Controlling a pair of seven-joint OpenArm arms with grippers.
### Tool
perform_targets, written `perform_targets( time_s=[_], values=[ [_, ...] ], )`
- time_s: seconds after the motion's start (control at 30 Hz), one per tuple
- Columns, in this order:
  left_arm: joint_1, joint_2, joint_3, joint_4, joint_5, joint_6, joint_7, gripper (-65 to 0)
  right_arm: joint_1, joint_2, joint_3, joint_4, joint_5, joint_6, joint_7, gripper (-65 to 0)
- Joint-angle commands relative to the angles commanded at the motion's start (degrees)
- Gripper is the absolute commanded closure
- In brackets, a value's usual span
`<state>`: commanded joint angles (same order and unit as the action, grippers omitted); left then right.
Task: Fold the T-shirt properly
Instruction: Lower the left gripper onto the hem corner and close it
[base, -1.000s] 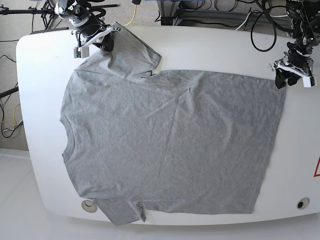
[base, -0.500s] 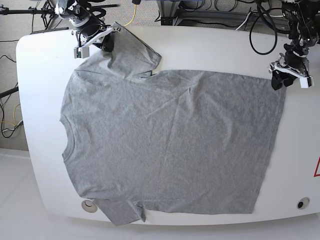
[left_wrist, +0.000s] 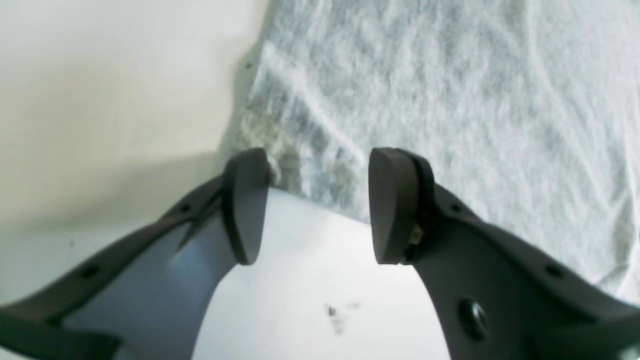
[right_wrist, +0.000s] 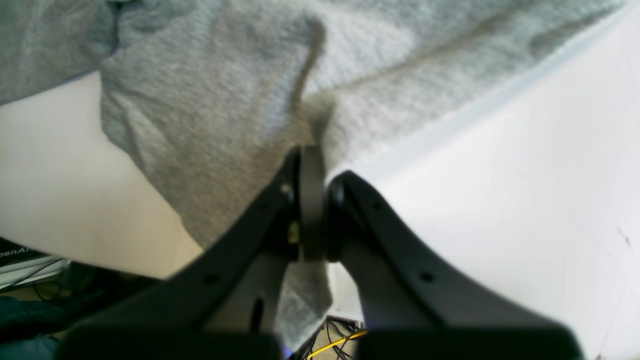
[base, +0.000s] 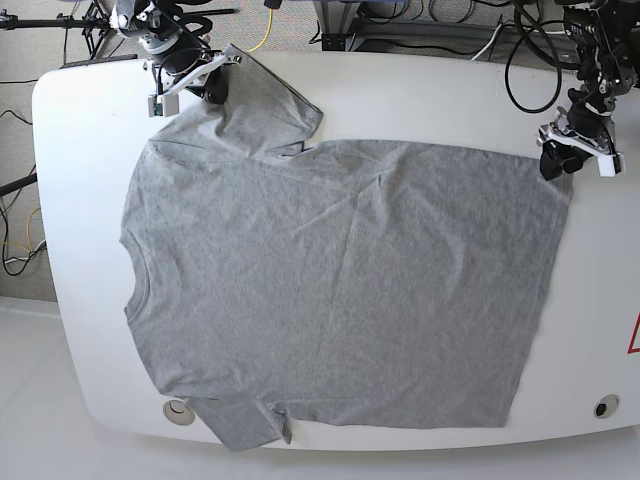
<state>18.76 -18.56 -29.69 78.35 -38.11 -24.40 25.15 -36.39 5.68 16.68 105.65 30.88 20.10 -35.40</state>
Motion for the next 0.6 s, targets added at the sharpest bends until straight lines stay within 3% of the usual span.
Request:
perform_targets(
  time_s=[0.6],
  values=[
    [-0.7, 0.0, -0.2, -3.5, -0.7, -2.1, 0.3, -29.6, 0.2, 0.0, 0.0, 0.0, 0.1, 0.15, 0.4, 0.0]
  ],
)
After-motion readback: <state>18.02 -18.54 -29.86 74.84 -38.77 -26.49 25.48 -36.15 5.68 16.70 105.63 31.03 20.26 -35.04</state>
